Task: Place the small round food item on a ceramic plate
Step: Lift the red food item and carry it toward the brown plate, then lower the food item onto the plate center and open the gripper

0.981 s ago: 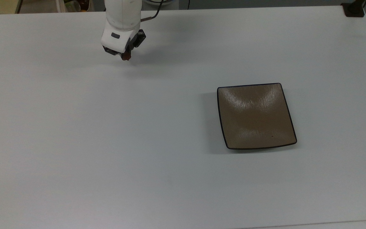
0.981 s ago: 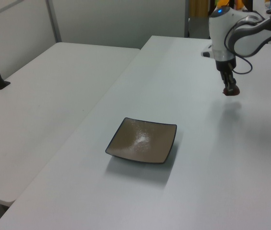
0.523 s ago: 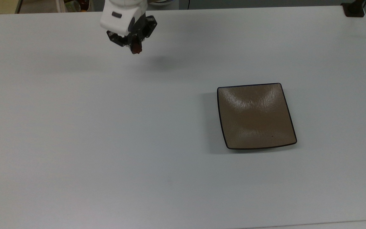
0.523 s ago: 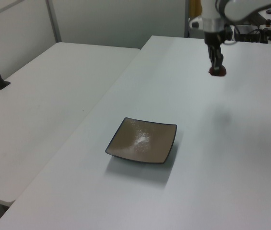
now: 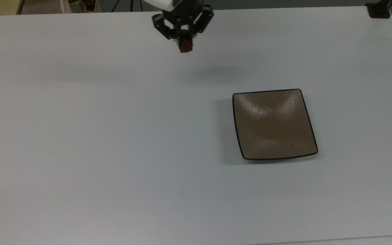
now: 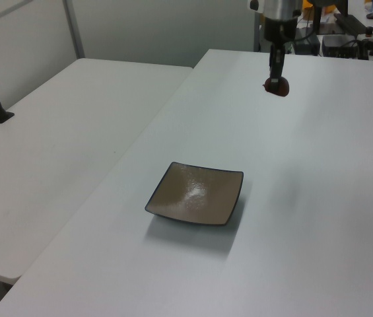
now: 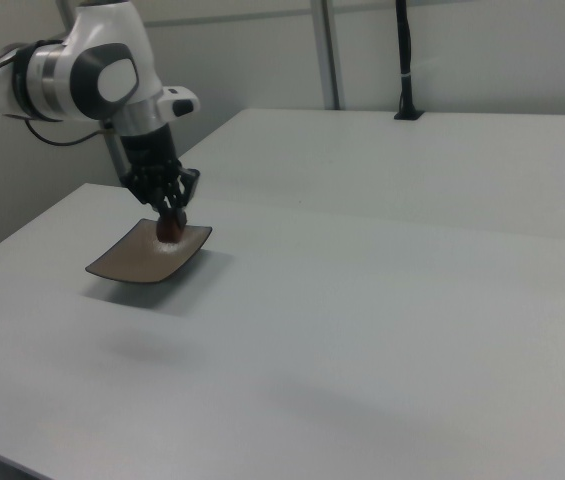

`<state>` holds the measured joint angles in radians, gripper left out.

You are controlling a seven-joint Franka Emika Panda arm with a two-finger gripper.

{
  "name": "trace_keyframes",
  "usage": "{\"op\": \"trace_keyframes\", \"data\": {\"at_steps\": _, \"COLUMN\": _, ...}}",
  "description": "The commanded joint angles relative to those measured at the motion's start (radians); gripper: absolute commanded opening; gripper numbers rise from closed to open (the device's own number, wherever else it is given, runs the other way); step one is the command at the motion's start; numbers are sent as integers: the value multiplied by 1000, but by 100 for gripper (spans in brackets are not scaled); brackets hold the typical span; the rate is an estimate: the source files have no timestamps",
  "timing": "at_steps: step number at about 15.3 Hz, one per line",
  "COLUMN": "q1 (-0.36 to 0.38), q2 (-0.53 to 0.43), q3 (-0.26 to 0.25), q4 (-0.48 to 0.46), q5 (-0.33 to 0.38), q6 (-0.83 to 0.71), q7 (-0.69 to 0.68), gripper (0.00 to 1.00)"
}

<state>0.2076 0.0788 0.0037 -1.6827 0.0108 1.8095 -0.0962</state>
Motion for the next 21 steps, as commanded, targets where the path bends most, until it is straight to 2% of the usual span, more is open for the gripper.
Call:
{"op": "trace_keyframes", "data": {"at_steps": 1, "q1": 3, "q2": 87, "q3": 51, "q4": 93, "q5": 17, "q6": -15, "q7": 156, "gripper": 24}}
{"op": "trace_keyframes", "data": {"at_steps": 4, "q1": 36, "q2": 151, "q3": 70, "q4": 144, "q5": 35, "q6": 11, "q7": 237, "gripper": 24}}
{"op": "trace_keyframes", "data": {"at_steps": 9, "q1": 108, "q2": 266, "q3": 99, "q4": 176, "q5": 29, "q6": 217, "q7": 409, "gripper": 24}}
{"op": "trace_keyframes", "data": {"at_steps": 16, "q1": 191, "q2": 438, "q3": 99, "q4": 212, "q5": 20, "q6": 437, "q7": 438, "gripper": 24}}
{"op": "trace_keyframes", "data": {"at_steps": 21, "q1": 197, "q2": 489, "q3": 99, "q4": 209, "q5": 20, "q6": 543, "q7": 438, "gripper": 24}}
